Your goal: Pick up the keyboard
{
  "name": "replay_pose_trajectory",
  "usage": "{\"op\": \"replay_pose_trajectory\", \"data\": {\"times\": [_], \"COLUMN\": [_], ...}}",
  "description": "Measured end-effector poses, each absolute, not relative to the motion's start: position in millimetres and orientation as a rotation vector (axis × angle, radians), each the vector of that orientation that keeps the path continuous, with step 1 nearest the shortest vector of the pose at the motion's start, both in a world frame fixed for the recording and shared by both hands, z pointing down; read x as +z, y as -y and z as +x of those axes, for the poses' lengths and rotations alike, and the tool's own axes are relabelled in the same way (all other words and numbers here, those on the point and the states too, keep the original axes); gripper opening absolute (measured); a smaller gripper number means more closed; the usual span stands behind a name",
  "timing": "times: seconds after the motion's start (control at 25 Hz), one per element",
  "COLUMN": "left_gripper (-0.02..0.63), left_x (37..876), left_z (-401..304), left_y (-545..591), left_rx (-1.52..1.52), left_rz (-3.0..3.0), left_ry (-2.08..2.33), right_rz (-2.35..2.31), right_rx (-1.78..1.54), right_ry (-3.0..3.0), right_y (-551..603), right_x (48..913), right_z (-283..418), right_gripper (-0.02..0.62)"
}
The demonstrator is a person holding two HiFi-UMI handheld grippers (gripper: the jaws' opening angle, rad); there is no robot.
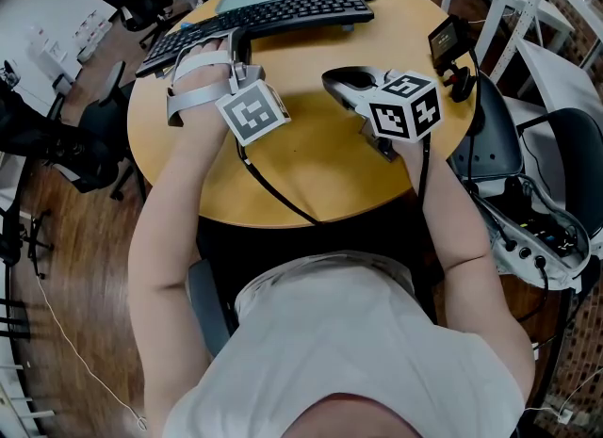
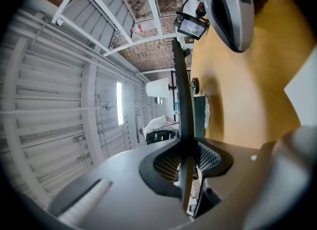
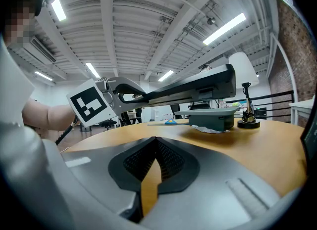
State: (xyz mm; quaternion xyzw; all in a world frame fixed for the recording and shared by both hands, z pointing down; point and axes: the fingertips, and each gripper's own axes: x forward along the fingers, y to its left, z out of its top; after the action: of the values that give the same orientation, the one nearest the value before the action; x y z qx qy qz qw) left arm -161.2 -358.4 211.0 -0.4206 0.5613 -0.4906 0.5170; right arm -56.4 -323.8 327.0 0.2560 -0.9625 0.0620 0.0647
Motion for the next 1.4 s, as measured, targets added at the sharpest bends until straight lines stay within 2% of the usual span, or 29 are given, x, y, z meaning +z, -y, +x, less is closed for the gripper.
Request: {"op": "replay_pose_trajectory", "data": {"times": [0.96, 1.4], "left_gripper": [0.087, 0.086], "left_x": [212, 264], "left_z": [-162, -162], "left_y": [361, 367], "left_rx": [-1.175, -1.245], "left_rz": [-1.006, -1.046], "left_ry": [-1.355, -1.308], "right_rz": [0.773, 0.774], "right_rx": [0.187, 0.186], "right_ry": [2.905, 2.905], "right_y": [325, 325], "right_x": [328, 326], "right_z": [-56, -56], "right_gripper": [0.002, 0.002]}}
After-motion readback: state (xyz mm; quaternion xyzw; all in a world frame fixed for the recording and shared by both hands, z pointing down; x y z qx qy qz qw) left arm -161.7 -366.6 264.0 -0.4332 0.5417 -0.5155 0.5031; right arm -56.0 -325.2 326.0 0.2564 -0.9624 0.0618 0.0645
